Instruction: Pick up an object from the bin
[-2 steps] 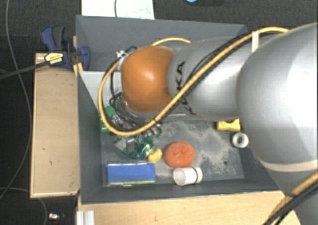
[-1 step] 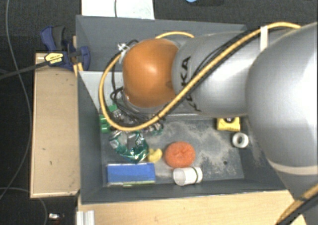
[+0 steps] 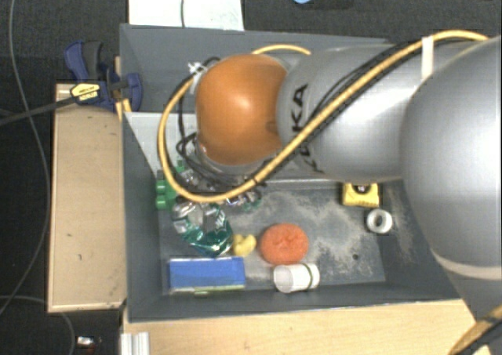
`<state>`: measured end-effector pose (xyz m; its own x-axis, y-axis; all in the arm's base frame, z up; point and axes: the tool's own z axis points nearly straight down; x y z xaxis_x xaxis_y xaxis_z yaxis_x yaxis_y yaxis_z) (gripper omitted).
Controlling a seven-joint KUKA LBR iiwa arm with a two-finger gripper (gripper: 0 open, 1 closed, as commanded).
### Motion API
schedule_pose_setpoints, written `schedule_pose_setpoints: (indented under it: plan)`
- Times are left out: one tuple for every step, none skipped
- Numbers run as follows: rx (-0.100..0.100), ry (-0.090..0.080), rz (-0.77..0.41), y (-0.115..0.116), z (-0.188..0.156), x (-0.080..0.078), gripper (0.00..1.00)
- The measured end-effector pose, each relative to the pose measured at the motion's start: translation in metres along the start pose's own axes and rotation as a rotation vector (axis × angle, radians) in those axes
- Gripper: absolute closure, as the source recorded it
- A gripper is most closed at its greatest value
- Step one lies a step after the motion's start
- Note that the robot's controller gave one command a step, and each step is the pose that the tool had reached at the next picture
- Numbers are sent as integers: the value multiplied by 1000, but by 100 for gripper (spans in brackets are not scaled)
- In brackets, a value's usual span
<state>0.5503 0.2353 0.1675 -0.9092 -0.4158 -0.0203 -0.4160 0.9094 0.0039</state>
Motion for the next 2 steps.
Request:
schedule_pose_setpoints:
  plan:
    - [0, -5, 2, 0, -35, -2, 100]
    - [0, -7, 6, 0, -52, -3, 100]
